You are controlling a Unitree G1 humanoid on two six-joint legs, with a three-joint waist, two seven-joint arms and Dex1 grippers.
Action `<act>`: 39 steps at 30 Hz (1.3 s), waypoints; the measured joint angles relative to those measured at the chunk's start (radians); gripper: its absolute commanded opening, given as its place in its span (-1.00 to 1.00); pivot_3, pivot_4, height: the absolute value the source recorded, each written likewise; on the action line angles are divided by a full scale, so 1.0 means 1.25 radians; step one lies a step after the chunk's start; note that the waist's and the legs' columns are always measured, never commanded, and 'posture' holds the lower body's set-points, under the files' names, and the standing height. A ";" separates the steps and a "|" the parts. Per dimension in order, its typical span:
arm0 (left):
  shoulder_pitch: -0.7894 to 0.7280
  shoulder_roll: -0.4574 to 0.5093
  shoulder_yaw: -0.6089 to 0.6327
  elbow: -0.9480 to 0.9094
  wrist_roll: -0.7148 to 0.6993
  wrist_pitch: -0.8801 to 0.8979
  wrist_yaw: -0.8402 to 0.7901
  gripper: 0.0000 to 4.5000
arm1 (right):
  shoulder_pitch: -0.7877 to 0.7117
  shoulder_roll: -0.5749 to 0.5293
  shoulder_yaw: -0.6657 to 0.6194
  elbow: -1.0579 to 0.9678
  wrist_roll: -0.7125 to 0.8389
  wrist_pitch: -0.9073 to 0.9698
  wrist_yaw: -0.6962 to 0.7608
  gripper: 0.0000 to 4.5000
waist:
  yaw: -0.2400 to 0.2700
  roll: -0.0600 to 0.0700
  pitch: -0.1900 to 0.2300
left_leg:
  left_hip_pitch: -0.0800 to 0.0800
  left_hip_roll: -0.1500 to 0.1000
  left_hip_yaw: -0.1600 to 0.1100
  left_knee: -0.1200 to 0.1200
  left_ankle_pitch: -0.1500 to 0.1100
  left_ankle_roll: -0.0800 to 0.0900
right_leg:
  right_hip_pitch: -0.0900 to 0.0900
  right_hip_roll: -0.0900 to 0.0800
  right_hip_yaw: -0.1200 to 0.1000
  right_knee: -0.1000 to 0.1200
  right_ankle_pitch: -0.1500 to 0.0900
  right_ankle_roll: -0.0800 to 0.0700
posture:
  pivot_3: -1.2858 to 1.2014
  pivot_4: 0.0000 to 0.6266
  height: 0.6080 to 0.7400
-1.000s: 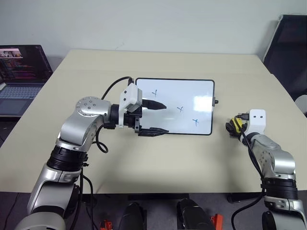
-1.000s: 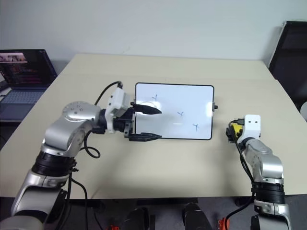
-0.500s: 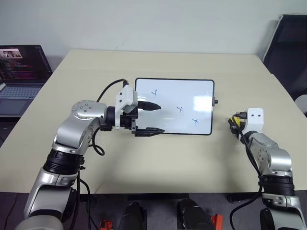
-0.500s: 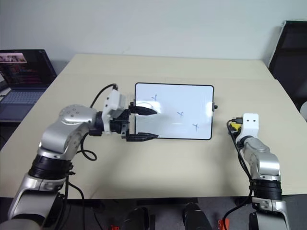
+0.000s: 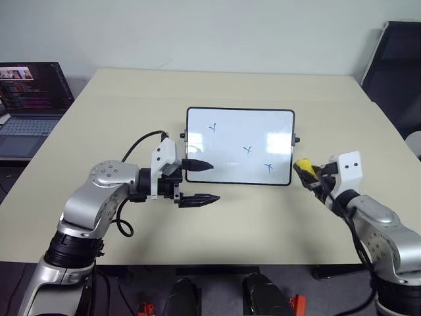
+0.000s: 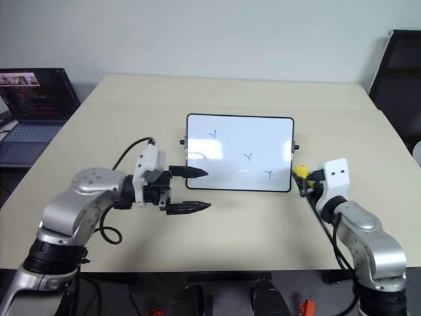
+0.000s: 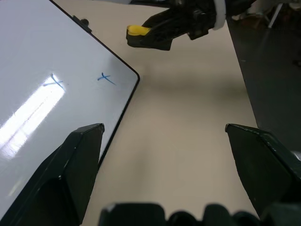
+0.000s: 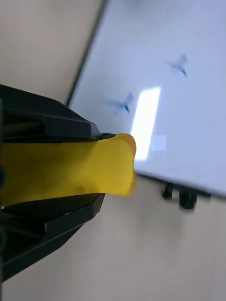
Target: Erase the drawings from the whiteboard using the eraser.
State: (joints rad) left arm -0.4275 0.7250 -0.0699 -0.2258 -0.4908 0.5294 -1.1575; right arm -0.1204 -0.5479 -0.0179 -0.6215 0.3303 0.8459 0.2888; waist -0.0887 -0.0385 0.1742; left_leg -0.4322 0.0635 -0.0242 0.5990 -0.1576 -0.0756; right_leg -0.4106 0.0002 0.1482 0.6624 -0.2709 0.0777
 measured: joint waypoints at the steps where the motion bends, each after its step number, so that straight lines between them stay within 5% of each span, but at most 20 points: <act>1: 0.001 0.002 0.000 0.001 0.002 0.001 0.003 1.00 | -0.014 -0.034 0.067 -0.003 -0.038 -0.018 0.009 -0.51 | -0.001 0.000 0.000 | 0.000 0.000 0.000 0.000 0.000 0.000 | 0.000 0.000 0.000 0.000 0.000 0.000 | 0.03 -0.52 1.00; 12: -0.013 0.005 -0.002 0.032 0.014 -0.019 0.006 1.00 | -0.221 0.025 0.208 0.202 -0.242 -0.094 -0.028 -0.51 | 0.004 -0.001 0.000 | -0.001 0.000 0.000 -0.001 0.000 0.000 | -0.001 0.000 -0.001 -0.001 0.000 0.000 | 0.03 -0.52 1.00; 23: -0.014 0.006 -0.002 0.059 0.021 -0.030 0.004 1.00 | -0.191 -0.052 0.267 0.200 -0.315 -0.075 0.083 -0.51 | 0.005 -0.001 0.000 | -0.001 0.000 0.000 0.003 0.000 0.000 | 0.001 0.000 -0.001 0.001 0.000 0.000 | 0.03 -0.52 1.00; 32: -0.029 0.007 -0.003 0.072 0.026 -0.033 -0.009 1.00 | -0.233 -0.018 0.248 0.250 -0.384 -0.111 0.034 -0.51 | 0.004 -0.001 0.000 | -0.001 0.000 0.000 0.007 0.000 0.000 | 0.001 0.000 0.000 0.001 0.001 0.000 | 0.03 -0.52 1.00; 39: -0.030 0.007 -0.003 0.080 0.028 -0.033 -0.010 1.00 | -0.193 -0.071 0.319 0.186 -0.381 -0.091 0.169 -0.51 | 0.004 -0.001 0.000 | -0.001 0.000 0.000 0.002 0.000 0.000 | 0.000 0.000 -0.001 0.001 0.000 0.000 | 0.03 -0.52 1.00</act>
State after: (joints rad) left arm -0.4652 0.7334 -0.0733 -0.1261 -0.4555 0.4882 -1.1695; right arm -0.3613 -0.6366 0.3811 -0.3893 -0.1466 0.7322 0.5006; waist -0.0835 -0.0402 0.1746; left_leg -0.4333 0.0636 -0.0247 0.6020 -0.1578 -0.0756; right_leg -0.4101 0.0004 0.1471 0.6631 -0.2712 0.0781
